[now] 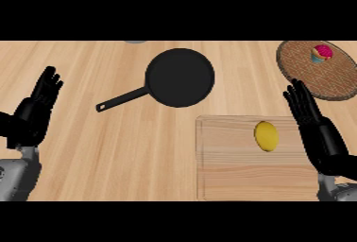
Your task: Pick the lemon from the cutting board and place it in the pan
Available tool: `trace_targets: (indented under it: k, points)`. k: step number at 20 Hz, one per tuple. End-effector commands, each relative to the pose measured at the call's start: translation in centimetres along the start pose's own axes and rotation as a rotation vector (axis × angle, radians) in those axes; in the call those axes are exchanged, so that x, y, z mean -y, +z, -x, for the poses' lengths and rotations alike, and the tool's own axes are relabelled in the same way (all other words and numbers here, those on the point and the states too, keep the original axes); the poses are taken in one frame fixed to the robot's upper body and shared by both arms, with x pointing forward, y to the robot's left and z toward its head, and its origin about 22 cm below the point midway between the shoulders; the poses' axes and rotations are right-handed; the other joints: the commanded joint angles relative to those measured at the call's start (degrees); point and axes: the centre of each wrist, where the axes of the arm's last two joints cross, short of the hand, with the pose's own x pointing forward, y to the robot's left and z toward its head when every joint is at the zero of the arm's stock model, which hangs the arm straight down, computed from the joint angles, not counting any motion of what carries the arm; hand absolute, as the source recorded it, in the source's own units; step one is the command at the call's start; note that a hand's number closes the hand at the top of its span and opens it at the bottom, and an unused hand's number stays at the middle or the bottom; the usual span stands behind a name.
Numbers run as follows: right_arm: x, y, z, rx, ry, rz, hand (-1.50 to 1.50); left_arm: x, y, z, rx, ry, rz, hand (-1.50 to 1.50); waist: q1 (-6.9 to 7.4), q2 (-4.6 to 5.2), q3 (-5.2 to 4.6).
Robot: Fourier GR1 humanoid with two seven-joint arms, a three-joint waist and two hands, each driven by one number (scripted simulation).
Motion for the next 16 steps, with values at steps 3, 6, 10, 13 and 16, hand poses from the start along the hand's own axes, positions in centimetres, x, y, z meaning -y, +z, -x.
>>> trace_targets:
  k: [3, 6, 10, 13, 16]
  points:
    - [0.0, -3.6, -3.2, 0.082, -0.079, -0.097, -1.5, -1.8, 0.9, 2.4, -0.194, -0.112, -0.083, 0.0, -0.42, 0.2, 0.93]
    - [1.2, -6.4, -4.3, 0.121, -0.161, -0.173, -1.5, -3.7, 2.5, 4.2, -0.34, -0.244, -0.137, 0.0, 1.12, 0.63, 1.03]
    - [7.5, -1.2, 0.8, -0.063, 0.234, 0.498, 1.5, -4.4, 4.3, 5.7, -0.41, -0.187, -0.14, 0.0, -2.7, 0.47, 0.97]
    - [3.7, -0.1, 2.3, 0.074, -0.057, 0.577, 1.5, -2.6, 3.4, 4.9, -0.429, -0.18, -0.128, 0.0, -1.87, 0.01, 1.13]
    - [2.7, 4.0, 3.0, 0.142, 0.031, 0.441, -1.5, -4.0, 3.1, 4.0, -0.433, -0.198, -0.109, 0.0, -1.26, 0.02, 0.94]
